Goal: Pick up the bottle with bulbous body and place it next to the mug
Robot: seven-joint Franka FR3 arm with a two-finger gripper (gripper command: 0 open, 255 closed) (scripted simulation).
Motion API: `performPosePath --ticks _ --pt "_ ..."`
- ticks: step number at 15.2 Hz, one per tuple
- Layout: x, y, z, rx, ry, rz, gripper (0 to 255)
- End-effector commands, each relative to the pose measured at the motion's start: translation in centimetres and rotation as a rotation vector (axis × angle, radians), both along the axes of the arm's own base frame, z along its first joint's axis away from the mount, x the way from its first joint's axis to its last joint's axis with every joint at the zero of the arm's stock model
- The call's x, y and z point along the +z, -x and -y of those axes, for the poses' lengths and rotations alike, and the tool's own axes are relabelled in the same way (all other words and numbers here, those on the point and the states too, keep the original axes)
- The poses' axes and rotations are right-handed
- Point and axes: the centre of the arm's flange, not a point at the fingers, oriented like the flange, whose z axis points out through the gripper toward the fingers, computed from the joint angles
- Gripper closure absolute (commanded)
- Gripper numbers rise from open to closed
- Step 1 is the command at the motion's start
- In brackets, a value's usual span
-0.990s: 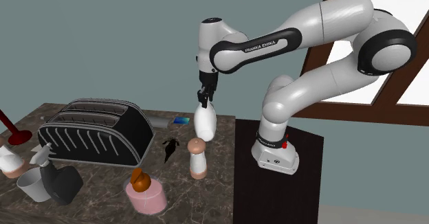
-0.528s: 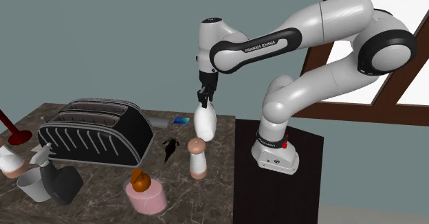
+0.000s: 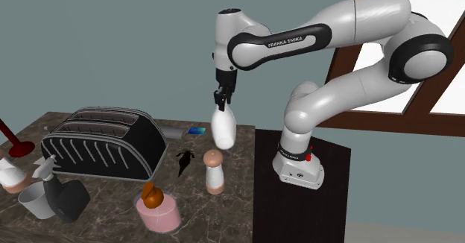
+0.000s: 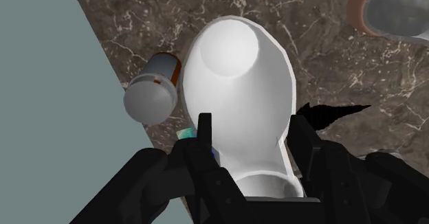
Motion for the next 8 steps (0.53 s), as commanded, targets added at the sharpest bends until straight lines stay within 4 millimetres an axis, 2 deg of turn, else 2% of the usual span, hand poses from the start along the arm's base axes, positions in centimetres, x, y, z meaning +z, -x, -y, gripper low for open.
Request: performPosePath --ticks 1,8 --pt "1.2 -0.1 -0.1 0.000 0.000 0.000 255" --pt "4.9 -0.1 -0.1 0.000 0.000 0.000 255"
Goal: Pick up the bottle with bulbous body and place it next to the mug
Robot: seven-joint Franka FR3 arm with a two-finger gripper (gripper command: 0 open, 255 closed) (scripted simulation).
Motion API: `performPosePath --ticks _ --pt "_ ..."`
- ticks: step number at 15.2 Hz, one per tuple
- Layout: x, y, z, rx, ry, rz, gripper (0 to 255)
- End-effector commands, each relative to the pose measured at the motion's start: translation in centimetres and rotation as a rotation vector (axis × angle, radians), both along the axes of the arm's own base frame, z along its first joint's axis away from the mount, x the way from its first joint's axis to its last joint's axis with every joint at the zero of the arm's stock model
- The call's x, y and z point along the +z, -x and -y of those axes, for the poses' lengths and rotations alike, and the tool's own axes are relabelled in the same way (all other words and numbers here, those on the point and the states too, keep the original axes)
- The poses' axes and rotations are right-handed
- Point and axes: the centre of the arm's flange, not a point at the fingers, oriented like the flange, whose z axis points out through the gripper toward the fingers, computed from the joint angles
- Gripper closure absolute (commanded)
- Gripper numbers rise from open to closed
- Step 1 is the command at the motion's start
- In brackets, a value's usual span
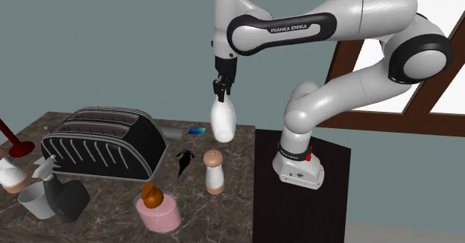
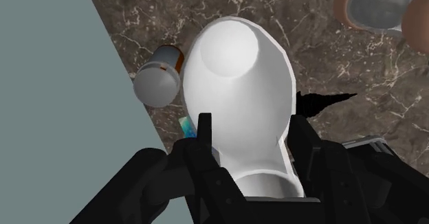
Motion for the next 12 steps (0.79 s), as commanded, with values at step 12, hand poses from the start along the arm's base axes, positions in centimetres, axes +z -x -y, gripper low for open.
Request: performPosePath --ticks 12 --pt "6.9 0.0 0.0 0.000 0.000 0.000 255"
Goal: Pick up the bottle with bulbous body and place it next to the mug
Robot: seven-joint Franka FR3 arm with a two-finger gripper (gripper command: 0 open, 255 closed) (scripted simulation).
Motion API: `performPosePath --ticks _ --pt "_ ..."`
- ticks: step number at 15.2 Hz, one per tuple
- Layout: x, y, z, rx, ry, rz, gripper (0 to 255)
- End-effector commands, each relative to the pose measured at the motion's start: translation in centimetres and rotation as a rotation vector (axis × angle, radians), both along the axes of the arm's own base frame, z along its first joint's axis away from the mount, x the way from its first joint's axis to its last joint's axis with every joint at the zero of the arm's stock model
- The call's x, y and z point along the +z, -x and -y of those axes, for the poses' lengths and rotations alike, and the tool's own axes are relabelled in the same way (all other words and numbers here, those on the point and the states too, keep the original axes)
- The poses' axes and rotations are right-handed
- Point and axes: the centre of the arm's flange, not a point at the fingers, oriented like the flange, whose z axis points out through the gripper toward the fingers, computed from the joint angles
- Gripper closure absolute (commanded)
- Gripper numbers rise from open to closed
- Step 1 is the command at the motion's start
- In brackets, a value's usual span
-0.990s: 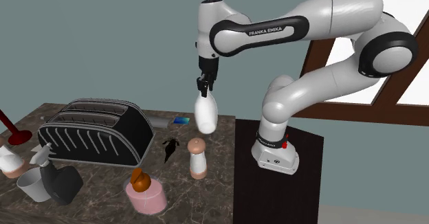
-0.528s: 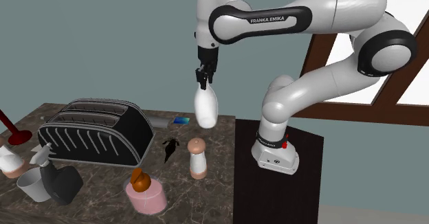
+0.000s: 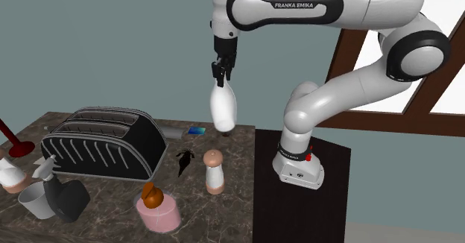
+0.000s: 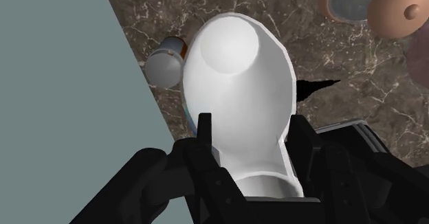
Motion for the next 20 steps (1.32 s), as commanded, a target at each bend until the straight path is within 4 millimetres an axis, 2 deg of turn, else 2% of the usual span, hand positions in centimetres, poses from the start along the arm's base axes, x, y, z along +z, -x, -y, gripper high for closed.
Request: performPosePath --ticks 1,20 --pt "1.0 0.0 0.0 0.000 0.000 0.000 255" --pt "11.0 0.0 0.0 0.000 0.000 0.000 255"
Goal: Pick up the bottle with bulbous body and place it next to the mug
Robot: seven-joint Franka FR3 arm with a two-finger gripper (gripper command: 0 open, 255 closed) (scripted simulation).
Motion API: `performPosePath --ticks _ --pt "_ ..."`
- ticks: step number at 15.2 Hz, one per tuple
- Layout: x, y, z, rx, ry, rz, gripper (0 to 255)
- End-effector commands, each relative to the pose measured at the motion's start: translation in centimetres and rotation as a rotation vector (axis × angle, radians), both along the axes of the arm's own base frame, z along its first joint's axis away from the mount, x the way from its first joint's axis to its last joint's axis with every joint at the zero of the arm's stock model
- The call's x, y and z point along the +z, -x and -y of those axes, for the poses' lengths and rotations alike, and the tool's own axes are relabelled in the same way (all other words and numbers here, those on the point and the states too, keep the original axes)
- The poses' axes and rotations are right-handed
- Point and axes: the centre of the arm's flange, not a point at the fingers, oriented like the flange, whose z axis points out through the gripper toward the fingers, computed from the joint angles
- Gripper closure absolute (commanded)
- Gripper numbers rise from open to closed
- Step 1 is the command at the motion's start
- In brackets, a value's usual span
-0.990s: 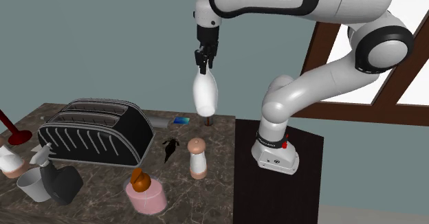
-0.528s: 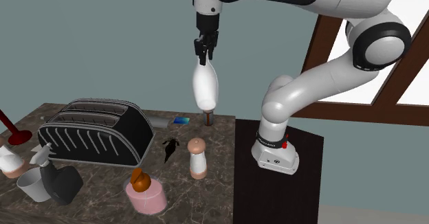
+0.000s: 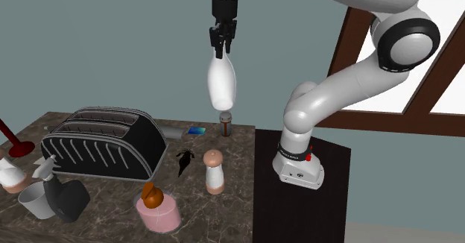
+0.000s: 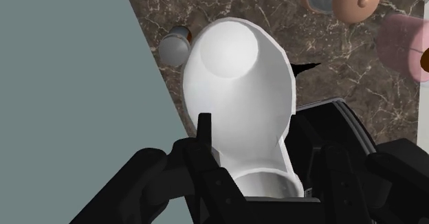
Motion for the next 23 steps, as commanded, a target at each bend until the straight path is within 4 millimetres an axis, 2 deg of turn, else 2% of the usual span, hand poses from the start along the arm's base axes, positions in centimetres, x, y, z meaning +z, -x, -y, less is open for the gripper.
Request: performPosePath --ticks 1,15,23 --pt "1.1 0.1 -0.1 0.000 0.000 0.000 255" --pt "8.1 0.1 -0.1 0.000 0.000 0.000 255" --pt "5.0 -4.7 -9.0 0.000 0.000 0.000 255"
